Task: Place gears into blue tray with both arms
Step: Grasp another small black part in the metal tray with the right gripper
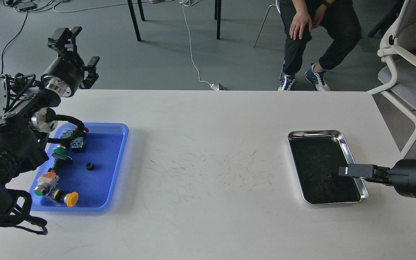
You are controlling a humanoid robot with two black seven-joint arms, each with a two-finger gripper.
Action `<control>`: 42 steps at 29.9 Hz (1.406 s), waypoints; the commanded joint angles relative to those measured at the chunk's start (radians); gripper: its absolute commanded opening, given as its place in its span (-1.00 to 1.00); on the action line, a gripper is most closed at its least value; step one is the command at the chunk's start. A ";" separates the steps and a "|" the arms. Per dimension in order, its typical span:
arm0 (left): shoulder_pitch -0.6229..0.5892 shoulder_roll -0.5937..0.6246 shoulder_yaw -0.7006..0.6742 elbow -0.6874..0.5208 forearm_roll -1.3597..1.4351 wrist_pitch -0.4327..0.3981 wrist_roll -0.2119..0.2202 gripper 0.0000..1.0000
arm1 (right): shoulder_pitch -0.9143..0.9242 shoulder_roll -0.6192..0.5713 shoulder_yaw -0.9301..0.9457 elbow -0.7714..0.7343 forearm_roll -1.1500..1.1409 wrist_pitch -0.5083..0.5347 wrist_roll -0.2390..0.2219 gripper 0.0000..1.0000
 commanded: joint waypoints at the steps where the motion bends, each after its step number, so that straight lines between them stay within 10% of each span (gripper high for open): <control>1: 0.000 0.000 0.000 -0.002 0.000 0.000 0.000 0.96 | 0.011 0.070 -0.011 -0.092 -0.053 0.000 -0.008 0.92; 29: -0.006 -0.018 0.000 -0.002 0.002 0.000 -0.003 0.96 | 0.338 0.362 -0.450 -0.347 -0.072 0.000 0.002 0.48; 42: -0.008 -0.023 -0.002 -0.002 0.002 0.000 -0.003 0.96 | 0.376 0.365 -0.491 -0.342 -0.074 0.029 0.008 -0.49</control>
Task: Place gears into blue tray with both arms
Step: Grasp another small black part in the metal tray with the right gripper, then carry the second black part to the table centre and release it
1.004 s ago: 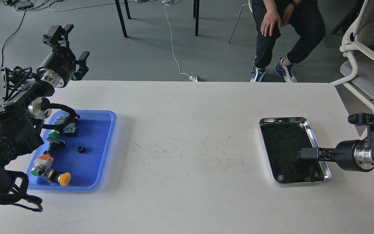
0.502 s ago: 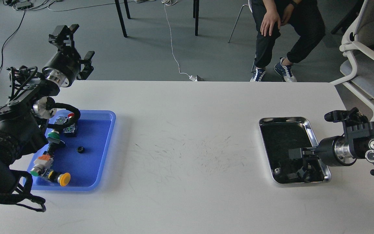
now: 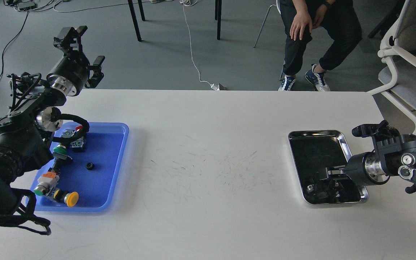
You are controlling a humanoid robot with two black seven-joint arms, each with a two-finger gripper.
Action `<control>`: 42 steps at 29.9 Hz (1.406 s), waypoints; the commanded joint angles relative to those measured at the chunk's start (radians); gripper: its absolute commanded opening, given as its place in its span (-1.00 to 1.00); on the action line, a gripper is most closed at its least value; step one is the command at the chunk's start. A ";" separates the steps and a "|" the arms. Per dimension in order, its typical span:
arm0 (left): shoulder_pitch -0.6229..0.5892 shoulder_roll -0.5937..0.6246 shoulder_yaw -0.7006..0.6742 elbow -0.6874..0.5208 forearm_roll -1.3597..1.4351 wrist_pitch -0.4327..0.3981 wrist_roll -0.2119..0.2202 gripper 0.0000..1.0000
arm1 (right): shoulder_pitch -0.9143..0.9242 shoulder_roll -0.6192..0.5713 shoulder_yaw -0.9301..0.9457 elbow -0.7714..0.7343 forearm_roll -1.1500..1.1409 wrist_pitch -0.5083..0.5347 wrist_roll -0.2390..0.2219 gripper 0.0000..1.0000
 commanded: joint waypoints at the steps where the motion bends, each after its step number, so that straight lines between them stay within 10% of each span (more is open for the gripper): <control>1: 0.000 0.000 0.000 0.001 0.000 0.000 0.000 0.96 | 0.015 0.002 -0.028 0.000 0.000 0.001 0.001 -0.63; 4: 0.000 0.002 0.001 0.001 0.000 0.000 0.000 0.96 | 0.025 0.004 -0.040 0.000 0.002 0.001 0.001 -0.97; 22: -0.002 0.004 0.000 0.001 0.000 0.000 0.000 0.96 | 0.290 -0.030 -0.039 0.193 0.317 -0.004 0.006 -0.97; 42: -0.032 0.005 0.000 0.001 -0.002 0.000 0.000 0.96 | 0.221 0.803 -0.125 -0.202 0.494 -0.334 0.147 -0.97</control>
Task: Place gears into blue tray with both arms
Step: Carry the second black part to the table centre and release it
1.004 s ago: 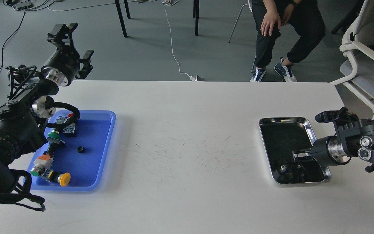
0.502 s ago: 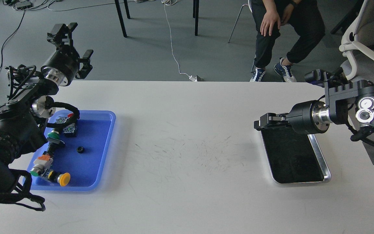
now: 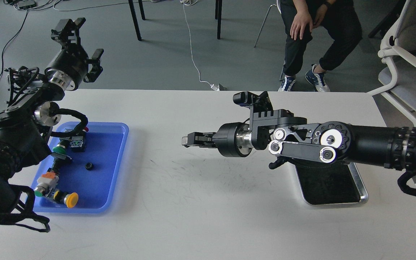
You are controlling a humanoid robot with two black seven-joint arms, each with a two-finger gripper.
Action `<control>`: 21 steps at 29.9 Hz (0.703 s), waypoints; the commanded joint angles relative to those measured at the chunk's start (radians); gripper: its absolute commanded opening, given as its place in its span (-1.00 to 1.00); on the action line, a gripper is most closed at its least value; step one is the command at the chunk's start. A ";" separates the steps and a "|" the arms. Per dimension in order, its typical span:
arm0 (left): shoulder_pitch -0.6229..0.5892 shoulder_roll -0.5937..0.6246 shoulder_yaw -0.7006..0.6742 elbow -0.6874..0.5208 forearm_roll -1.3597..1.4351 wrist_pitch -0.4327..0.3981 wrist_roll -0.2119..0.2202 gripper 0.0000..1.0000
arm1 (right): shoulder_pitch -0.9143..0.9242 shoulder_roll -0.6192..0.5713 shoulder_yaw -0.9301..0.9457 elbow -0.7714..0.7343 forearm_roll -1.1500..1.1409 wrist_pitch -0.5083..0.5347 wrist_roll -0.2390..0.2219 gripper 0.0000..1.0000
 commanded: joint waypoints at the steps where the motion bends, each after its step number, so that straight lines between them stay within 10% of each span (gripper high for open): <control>1: -0.004 0.000 0.000 -0.001 -0.001 0.000 0.000 0.96 | -0.049 0.080 -0.001 -0.080 0.006 -0.011 0.008 -0.97; 21: -0.005 0.006 0.000 -0.001 -0.003 0.000 0.000 0.96 | -0.175 0.080 0.006 -0.219 0.006 -0.022 0.011 -0.83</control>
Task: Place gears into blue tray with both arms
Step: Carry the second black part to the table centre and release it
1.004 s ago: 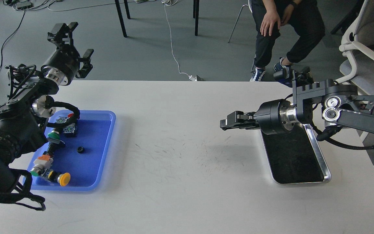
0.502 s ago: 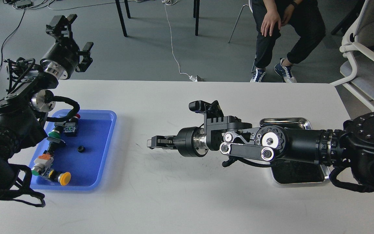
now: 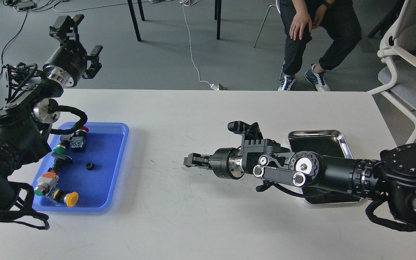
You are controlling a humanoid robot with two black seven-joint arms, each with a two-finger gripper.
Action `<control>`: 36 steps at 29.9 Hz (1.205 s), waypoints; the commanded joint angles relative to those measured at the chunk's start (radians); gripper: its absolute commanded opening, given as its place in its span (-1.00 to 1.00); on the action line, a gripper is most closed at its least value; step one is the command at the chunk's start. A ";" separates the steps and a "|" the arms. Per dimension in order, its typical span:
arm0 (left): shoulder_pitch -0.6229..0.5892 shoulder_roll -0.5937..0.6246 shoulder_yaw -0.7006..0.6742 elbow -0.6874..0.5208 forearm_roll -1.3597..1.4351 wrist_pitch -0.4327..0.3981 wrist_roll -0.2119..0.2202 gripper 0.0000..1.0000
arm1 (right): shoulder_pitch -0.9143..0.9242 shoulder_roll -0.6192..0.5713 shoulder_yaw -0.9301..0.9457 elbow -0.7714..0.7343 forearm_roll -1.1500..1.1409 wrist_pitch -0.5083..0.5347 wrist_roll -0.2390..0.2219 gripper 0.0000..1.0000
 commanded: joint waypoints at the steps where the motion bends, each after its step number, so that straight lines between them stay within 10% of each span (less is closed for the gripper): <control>1: 0.000 -0.003 0.000 -0.001 -0.001 0.000 0.000 0.96 | -0.002 0.000 0.002 0.004 0.004 0.001 0.000 -0.79; 36: 0.000 0.000 -0.002 0.001 -0.009 0.000 0.000 0.96 | -0.048 0.000 0.001 0.065 0.136 0.022 -0.047 -0.33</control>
